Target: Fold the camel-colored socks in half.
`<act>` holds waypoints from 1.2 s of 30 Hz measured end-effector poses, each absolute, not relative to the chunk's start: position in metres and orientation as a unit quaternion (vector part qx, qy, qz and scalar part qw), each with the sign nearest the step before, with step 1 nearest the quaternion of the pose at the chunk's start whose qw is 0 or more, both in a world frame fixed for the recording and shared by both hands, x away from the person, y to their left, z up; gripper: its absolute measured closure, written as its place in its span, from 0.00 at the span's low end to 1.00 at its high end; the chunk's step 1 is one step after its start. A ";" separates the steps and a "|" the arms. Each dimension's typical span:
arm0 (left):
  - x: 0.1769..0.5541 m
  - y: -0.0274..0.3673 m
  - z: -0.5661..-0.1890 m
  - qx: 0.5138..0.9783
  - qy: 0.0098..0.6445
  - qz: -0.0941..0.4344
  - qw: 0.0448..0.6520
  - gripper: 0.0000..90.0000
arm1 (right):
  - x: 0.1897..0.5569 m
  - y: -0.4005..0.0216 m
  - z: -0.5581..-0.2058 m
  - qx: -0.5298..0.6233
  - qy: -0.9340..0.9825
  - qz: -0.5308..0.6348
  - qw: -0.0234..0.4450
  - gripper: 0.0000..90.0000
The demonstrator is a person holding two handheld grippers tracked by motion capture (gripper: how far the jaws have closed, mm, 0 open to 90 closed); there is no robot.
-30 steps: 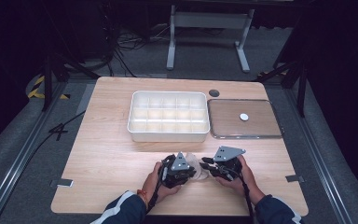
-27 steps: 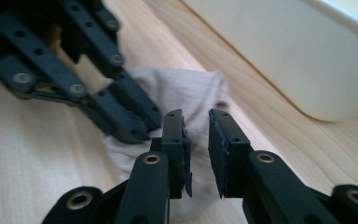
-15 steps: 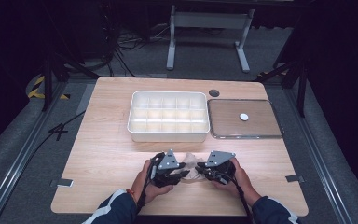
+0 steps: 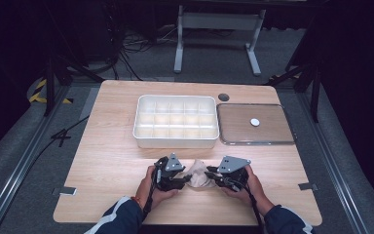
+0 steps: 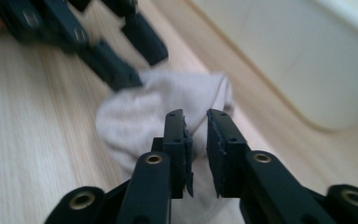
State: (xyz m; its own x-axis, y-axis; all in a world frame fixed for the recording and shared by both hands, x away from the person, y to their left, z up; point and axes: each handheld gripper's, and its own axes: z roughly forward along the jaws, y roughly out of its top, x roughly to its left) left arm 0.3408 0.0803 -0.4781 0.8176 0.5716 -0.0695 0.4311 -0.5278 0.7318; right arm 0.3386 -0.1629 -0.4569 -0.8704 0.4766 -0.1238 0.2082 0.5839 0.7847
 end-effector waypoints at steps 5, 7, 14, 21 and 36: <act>0.342 0.081 -0.479 0.869 0.287 0.085 0.393 0.67 | 0.338 -0.151 -0.450 0.177 0.871 0.425 0.172 0.94; 0.342 0.080 -0.479 0.870 0.287 0.086 0.391 0.67 | 0.341 -0.142 -0.454 0.175 0.877 0.412 0.175 0.93; 0.345 0.087 -0.469 0.863 0.286 0.077 0.410 0.56 | 0.351 -0.138 -0.472 0.194 0.891 0.382 0.152 0.94; 0.348 0.081 -0.477 0.865 0.305 0.062 0.393 0.50 | 0.350 -0.138 -0.473 0.191 0.889 0.387 0.155 0.93; 0.347 0.081 -0.476 0.870 0.304 0.063 0.384 0.51 | 0.341 -0.152 -0.469 0.186 0.903 0.359 0.147 0.93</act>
